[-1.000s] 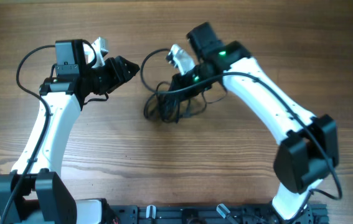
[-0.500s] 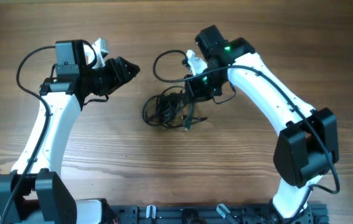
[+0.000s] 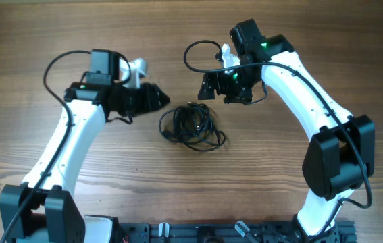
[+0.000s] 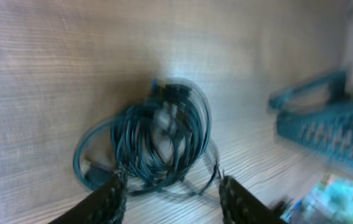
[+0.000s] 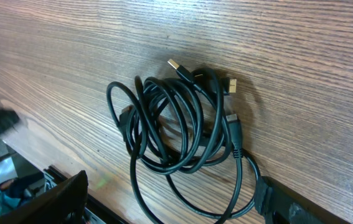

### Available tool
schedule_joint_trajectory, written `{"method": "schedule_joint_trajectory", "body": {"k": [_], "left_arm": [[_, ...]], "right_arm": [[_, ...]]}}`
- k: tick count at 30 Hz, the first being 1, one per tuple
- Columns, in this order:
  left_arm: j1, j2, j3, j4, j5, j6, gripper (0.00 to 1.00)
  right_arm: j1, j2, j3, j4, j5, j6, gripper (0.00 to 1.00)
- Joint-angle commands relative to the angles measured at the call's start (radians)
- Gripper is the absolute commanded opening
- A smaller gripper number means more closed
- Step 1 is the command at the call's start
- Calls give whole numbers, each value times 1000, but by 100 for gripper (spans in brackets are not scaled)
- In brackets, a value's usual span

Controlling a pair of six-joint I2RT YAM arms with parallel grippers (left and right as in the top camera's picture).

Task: Untangle cables

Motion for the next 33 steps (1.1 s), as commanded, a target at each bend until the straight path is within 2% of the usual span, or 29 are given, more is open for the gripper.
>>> {"method": "schedule_joint_trajectory", "body": {"k": [1,6,9,11,13,16,21,26,33], "left_arm": [[-37,26,10,-83,-47,214,47],[-95,77,9,-154,-65,361,40],[-106,102,3,-117,-85,367,36],[-111,130,-2,-100,-85,368,28],[-115,144,-13,-104,-76,396,25],[-115,145,-53,-92,-43,476,25],[-115,145,-111,12,-1,480,30],[-115,146,-162,61,-2,479,44],[-115,146,-212,149,51,479,46]], "right_arm": [[0,12,-3,6,17,4,88],[0,12,-3,10,18,4,89],[0,12,-3,10,33,5,89],[0,12,-3,7,47,4,89],[0,12,-3,6,47,4,89],[0,12,-3,8,47,5,89],[0,12,-3,9,47,4,89],[0,12,-3,9,47,4,89],[0,12,-3,10,48,4,89]]}}
